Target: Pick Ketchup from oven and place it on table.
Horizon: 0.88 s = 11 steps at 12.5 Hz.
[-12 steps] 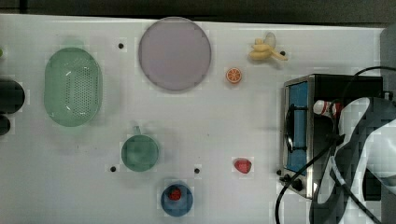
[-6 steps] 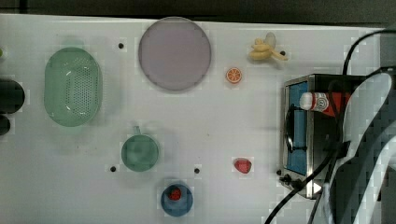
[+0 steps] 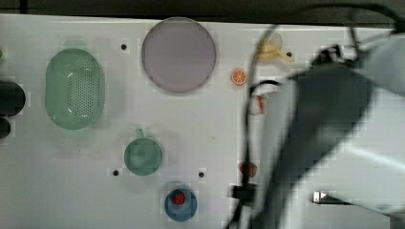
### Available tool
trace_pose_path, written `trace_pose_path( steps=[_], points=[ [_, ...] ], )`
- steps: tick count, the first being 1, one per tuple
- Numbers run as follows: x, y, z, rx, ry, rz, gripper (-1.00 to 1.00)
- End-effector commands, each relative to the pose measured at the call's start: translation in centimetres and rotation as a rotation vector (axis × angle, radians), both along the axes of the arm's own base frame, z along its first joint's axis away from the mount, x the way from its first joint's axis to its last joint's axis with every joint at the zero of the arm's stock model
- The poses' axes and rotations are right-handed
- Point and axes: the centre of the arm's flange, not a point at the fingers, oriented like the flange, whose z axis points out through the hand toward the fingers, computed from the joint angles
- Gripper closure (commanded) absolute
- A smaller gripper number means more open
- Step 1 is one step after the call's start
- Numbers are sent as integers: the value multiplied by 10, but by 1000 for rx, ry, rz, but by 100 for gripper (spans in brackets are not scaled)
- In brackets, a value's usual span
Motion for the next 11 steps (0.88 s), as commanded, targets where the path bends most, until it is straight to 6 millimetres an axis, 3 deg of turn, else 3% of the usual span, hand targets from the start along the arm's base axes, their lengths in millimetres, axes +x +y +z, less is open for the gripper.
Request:
trace_pose_path(
  steps=[1, 3, 5, 8, 11],
  points=[
    [32, 122, -51, 32, 108, 227, -27],
    [29, 159, -85, 46, 171, 289, -27],
    [21, 174, -126, 49, 229, 315, -27],
    [10, 168, -191, 27, 242, 311, -27],
    [-11, 157, -269, 23, 227, 294, -27]
  ],
)
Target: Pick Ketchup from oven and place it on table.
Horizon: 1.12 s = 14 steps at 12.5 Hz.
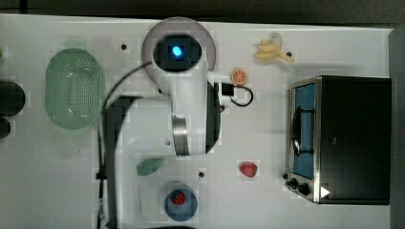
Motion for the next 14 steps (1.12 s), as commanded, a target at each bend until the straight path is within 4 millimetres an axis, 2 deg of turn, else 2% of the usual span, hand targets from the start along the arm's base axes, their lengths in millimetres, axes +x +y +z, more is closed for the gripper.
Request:
trace_pose_path(
  steps=[1, 4, 5, 8, 9, 10, 11, 12, 14],
  points=[
    [-16, -58, -43, -4, -28, -94, -27],
    [-29, -59, -103, -15, -58, -96, -27],
    [-31, -59, -119, -20, -67, -103, -33],
    [-35, -60, -159, -34, -50, -103, -96],
    [-34, -59, -163, -35, -63, -100, -100],
    [-33, -59, -162, -35, -67, -99, -100],
    [-30, -58, -153, -33, -85, -107, -100],
    [-25, -57, -136, -29, -115, -121, -100],
    [-12, -57, -79, -13, -204, -159, -100]
  ],
)
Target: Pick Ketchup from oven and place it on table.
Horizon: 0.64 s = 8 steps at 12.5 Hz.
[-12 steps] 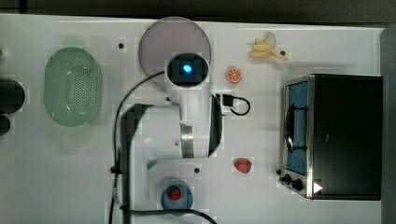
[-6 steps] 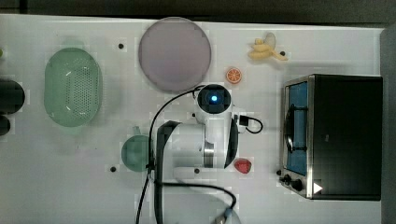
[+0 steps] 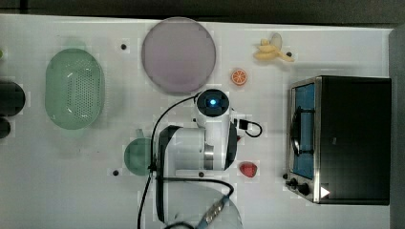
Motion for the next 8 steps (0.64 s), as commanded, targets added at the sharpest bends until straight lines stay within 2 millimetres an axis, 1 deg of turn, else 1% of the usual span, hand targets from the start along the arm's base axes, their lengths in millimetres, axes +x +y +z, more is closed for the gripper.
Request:
trace_pose_path(
  steps=[1, 2, 6, 8],
  points=[
    [45, 6, 149, 28, -264, -60, -100],
    [49, 6, 188, 36, -299, -59, -100],
    [49, 11, 338, 62, -357, -59, -100],
    [45, 8, 402, 59, -377, -56, -100]
  ],
)
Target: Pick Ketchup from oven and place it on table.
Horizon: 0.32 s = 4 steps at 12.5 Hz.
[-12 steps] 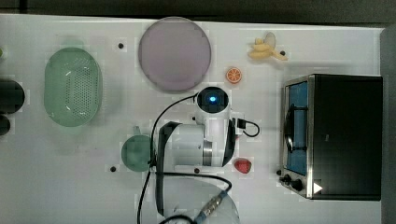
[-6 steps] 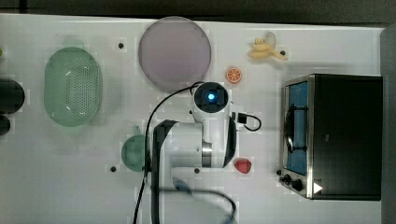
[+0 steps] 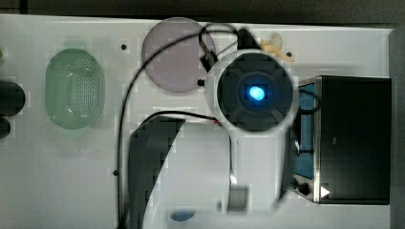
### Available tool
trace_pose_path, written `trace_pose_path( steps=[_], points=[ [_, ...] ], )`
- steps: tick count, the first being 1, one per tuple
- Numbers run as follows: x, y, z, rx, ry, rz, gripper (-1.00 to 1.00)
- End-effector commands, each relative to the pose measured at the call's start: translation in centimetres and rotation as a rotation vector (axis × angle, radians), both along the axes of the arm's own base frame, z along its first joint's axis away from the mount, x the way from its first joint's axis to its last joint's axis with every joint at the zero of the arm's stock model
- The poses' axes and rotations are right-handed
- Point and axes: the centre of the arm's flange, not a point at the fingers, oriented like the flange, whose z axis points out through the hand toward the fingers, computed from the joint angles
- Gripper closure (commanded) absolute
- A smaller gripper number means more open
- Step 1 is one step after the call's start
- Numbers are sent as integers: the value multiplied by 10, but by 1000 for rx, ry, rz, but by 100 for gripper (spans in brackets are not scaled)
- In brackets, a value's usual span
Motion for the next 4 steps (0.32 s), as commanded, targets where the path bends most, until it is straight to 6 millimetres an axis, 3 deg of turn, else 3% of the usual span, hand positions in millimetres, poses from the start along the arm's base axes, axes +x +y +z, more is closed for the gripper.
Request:
trace_pose_path(
  steps=[1, 4],
  points=[
    [-6, 16, 44, 6, 59, -15, -100],
    [-21, 16, 75, 6, 142, -16, -100]
  ],
)
